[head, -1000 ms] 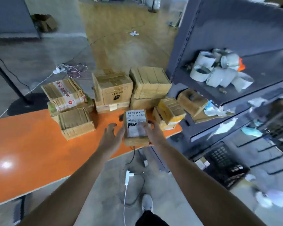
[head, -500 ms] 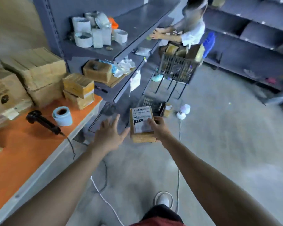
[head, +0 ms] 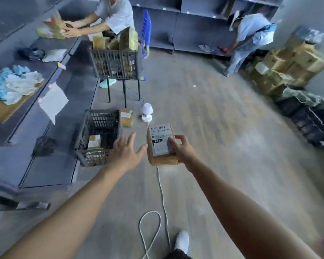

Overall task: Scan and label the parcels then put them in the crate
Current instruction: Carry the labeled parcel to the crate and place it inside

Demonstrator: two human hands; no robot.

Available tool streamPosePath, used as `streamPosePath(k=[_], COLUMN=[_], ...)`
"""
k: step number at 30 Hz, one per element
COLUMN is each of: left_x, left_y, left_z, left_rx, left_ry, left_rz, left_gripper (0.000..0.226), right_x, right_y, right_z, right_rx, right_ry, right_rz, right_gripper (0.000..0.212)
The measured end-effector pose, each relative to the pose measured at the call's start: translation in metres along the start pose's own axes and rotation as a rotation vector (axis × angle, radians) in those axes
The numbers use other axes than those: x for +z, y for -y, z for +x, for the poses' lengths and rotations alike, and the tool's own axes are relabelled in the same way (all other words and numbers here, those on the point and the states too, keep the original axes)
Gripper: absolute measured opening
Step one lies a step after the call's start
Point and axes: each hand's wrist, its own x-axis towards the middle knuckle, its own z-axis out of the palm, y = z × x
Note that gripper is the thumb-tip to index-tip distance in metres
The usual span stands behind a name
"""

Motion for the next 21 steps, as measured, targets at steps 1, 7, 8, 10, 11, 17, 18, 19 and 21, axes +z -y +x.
streamPosePath(k=[1, 7, 8, 10, 11, 17, 18, 19, 21], left_x=[0.014, 0.059, 0.062, 0.066, 0.067, 0.061, 0.061, 0.06, 0.057], left_y=[-0.027, -0.162, -0.176, -0.196, -0.202, -0.205, -0.2, -0.194, -0.18], left_z=[0.012, 0.073, 0.08, 0.095, 0.103, 0.163, 0.176, 0.19, 0.221], left_rx=[0.016, 0.08, 0.08, 0.074, 0.066, -0.046, -0.066, -0.088, -0.13], left_ry=[0.0, 0.006, 0.011, 0.015, 0.016, 0.009, -0.001, -0.009, -0.011], left_rz=[0.003, 0.033, 0.041, 0.065, 0.072, 0.063, 0.056, 0.044, 0.024], left_gripper=[0.072, 0.072, 0.071, 0.07, 0.069, 0.067, 0.068, 0.068, 0.068], right_x=[-0.028, -0.163, -0.176, -0.193, -0.197, -0.19, -0.185, -0.179, -0.164], right_y=[-0.009, -0.031, -0.031, -0.028, -0.026, 0.004, 0.011, 0.019, 0.036], right_z=[0.014, 0.091, 0.101, 0.123, 0.134, 0.204, 0.218, 0.232, 0.264], right_rx=[0.011, -0.015, -0.019, -0.02, -0.026, -0.058, -0.065, -0.071, -0.079], right_ry=[-0.011, -0.058, -0.052, -0.027, -0.01, 0.073, 0.091, 0.111, 0.155], right_rz=[0.008, 0.008, 0.011, 0.016, 0.021, 0.022, 0.02, 0.017, 0.001], right_gripper=[0.042, 0.042, 0.042, 0.044, 0.045, 0.045, 0.044, 0.043, 0.041])
